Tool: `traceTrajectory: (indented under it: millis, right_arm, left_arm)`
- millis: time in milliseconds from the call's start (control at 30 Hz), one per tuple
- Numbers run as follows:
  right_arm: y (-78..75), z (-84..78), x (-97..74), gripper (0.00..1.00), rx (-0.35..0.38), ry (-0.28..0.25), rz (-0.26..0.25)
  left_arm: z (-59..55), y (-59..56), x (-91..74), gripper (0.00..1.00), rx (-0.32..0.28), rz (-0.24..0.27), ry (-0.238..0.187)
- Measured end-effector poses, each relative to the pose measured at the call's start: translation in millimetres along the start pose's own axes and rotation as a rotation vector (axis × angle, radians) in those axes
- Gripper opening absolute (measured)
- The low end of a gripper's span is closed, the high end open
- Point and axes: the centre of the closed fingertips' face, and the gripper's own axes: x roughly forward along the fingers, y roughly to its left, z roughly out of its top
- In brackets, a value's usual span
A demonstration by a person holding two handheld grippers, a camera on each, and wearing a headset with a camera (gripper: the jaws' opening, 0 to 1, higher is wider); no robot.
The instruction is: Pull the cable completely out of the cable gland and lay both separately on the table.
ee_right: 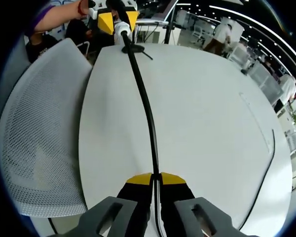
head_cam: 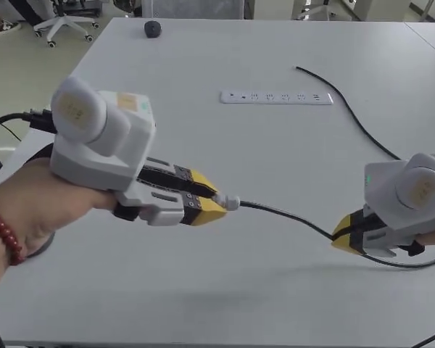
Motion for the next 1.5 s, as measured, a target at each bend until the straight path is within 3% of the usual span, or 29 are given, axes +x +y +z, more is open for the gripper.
traceTrajectory:
  millis: [300, 333, 400, 467, 600, 800, 867, 1200, 1500]
  right_arm:
    - [1.0, -2.1, -0.3, 0.00, -0.001, 0.006, 0.000]
    - [1.9, -0.5, -0.7, 0.05, 0.002, 0.002, 0.002]
    - [3.9, 8.5, -2.2, 0.12, 0.012, -0.032, 0.004]
    - [7.5, 17.1, -4.6, 0.11, 0.008, -0.053, 0.015]
    - [9.1, 45.0, -12.0, 0.11, 0.046, -0.148, 0.015]
    - [21.9, 85.7, -28.7, 0.10, 0.030, -0.246, 0.048]
    - [23.4, 97.5, -34.1, 0.10, 0.009, -0.271, 0.038]
    - [32.7, 134.7, -50.0, 0.10, -0.060, -0.341, 0.033]
    - [37.3, 156.3, -51.5, 0.07, -0.106, -0.360, 0.038]
  left_arm:
    - [0.0, 2.8, 2.8, 0.16, -0.009, 0.007, -0.003]
    - [-0.2, 3.8, 2.8, 0.16, -0.010, 0.013, -0.002]
    - [-0.3, 4.1, 3.2, 0.16, -0.012, 0.013, -0.002]
    - [-0.4, 4.2, 4.0, 0.16, -0.012, 0.014, -0.003]
    - [-0.1, 4.2, 5.2, 0.16, -0.016, 0.014, -0.008]
    - [0.7, 4.6, 6.2, 0.16, -0.018, 0.015, -0.009]
    - [1.8, 5.4, 6.3, 0.16, -0.018, 0.016, -0.012]
    - [3.0, 5.6, 8.4, 0.16, -0.019, 0.016, -0.014]
    - [7.1, 0.1, 9.3, 0.16, -0.011, 0.005, -0.022]
